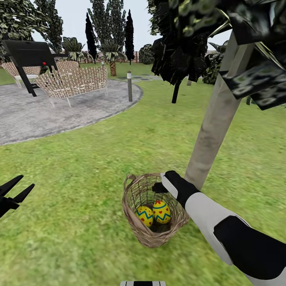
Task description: Take the three Easter eggs out of the wicker basket on the lawn in the garden, then place them on the lawn next to a single tree (choose any tree) so that all three eggs are next to the same tree and none are left in the basket.
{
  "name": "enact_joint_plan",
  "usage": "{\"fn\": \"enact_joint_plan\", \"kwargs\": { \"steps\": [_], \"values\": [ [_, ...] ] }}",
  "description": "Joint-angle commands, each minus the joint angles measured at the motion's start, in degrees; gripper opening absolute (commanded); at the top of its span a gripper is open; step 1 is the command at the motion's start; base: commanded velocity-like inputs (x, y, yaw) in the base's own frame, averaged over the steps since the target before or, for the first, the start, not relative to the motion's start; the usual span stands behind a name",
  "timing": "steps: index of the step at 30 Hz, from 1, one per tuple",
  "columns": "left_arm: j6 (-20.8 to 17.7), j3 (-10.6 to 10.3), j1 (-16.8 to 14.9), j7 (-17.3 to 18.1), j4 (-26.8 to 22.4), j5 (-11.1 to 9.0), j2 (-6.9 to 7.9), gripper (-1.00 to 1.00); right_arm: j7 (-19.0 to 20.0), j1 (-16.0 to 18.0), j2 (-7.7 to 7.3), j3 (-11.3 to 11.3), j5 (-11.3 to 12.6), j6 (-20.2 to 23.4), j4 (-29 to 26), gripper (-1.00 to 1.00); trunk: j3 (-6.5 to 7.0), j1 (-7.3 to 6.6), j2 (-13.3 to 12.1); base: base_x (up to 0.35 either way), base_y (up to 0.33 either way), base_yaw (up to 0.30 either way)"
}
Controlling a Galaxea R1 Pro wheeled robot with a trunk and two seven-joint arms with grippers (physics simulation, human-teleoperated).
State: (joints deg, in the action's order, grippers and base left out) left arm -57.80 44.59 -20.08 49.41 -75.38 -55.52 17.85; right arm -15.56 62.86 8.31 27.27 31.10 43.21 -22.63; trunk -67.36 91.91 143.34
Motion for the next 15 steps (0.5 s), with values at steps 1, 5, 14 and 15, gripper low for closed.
{"fn": "enact_joint_plan", "kwargs": {
  "steps": [1,5,14,15],
  "values": [
    [-0.21,0.06,-0.04,0.25,-0.01,0.15,-0.01,1.0,-0.49,0.01,-0.02,0.42,0.7,0.24,-0.01,1.0,-0.05,-0.01,0.02,0.018,0.0,0.0],
    [-0.21,0.05,-0.04,0.25,0.0,0.15,-0.01,1.0,-0.63,-0.02,-0.03,0.42,0.65,0.44,0.11,1.0,-0.71,0.07,0.06,0.006,0.0,0.0],
    [-0.21,0.06,-0.04,0.25,-0.01,0.11,-0.01,1.0,-0.6,-0.02,-0.05,0.5,0.52,0.45,0.13,1.0,-2.71,0.3,0.18,0.0,0.0,0.0],
    [-0.21,0.03,-0.04,0.25,-0.02,0.08,-0.01,1.0,-0.58,-0.02,-0.05,0.5,0.48,0.42,0.13,1.0,-2.93,0.33,0.19,0.0,0.0,0.0]
  ]
}}
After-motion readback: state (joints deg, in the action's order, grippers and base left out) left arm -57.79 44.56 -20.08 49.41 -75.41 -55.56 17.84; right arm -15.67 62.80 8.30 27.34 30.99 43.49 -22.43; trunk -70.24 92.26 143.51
